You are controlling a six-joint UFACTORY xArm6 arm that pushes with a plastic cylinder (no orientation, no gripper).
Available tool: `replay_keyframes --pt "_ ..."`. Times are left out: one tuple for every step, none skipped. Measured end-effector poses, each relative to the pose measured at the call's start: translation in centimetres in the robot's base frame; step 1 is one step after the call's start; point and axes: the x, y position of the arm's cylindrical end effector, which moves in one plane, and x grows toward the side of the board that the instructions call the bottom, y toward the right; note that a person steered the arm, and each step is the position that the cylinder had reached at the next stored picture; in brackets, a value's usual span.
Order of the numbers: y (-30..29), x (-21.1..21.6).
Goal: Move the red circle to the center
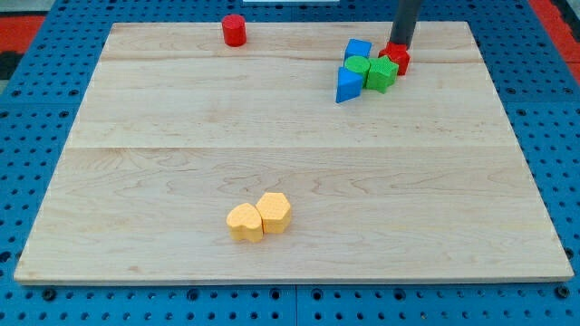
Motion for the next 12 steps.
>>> replay_keyframes --pt "2.3 -0.3" --pt "4.8 -2.2" --pt "0.2 -5.6" --pt "0.2 -5.6" --pt "-0.4 -5.6" --pt "-9.4 -5.5" --pt "-14.4 -5.4" --pt "-18.6 -5.4" --pt "-22.0 -5.3" --pt "-28.2 -5.5" --pt "-32.3 -5.5" --pt "-37.9 -4.7"
